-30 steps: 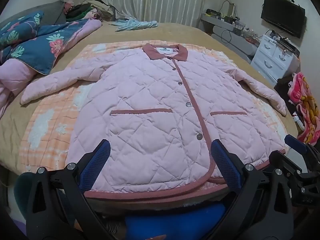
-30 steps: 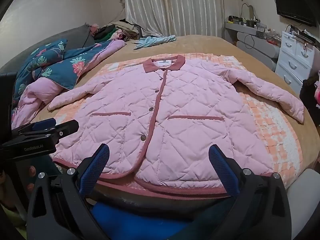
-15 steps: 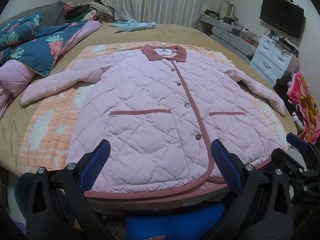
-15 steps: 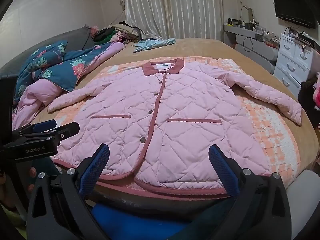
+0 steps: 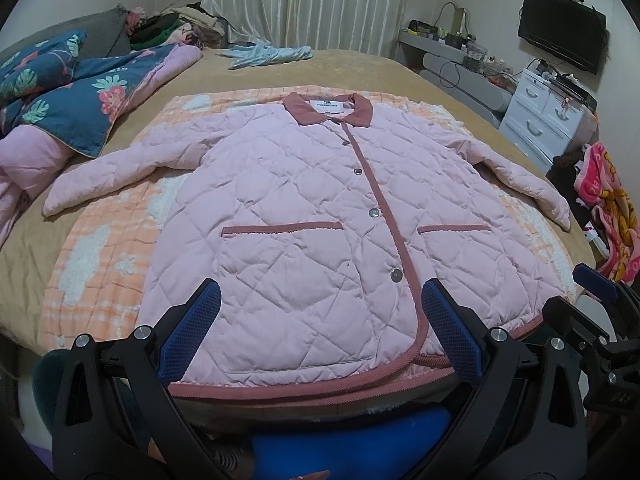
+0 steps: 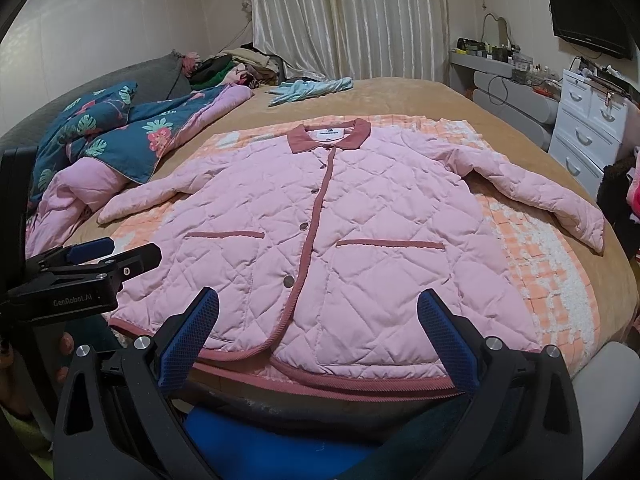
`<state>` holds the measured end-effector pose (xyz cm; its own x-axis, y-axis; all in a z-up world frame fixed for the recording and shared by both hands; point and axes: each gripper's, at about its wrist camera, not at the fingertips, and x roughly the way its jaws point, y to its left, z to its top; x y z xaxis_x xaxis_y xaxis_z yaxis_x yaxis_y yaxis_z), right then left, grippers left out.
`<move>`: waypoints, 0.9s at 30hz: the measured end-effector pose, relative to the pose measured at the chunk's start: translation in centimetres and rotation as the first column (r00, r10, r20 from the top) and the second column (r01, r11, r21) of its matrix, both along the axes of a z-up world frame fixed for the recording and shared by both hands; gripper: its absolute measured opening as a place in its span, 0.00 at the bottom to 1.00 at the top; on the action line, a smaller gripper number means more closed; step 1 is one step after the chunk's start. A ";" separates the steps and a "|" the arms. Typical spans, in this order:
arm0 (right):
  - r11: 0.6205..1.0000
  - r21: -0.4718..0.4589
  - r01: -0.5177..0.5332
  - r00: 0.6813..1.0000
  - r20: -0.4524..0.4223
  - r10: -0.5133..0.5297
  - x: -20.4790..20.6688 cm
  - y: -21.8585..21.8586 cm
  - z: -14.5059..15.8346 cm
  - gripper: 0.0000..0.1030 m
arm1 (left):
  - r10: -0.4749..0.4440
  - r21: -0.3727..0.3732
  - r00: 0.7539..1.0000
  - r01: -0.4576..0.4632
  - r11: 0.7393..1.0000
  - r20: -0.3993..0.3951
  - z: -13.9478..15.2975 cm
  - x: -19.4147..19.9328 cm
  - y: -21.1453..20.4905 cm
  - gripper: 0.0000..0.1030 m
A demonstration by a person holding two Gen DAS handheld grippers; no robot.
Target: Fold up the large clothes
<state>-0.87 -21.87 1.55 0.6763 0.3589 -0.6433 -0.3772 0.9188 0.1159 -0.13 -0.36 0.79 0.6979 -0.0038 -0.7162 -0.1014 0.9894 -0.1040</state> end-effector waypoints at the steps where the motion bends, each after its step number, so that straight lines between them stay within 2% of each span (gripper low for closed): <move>1: 1.000 0.001 -0.001 1.000 -0.002 0.001 0.0 0.0 0.0 0.96 | 0.000 0.000 1.000 0.000 1.000 0.000 0.0 0.0 0.0 0.91; 27: 1.000 0.003 -0.002 1.000 -0.003 0.002 0.1 0.3 -0.2 0.96 | 0.001 -0.001 1.000 -0.001 1.000 0.004 0.9 -0.2 0.1 0.91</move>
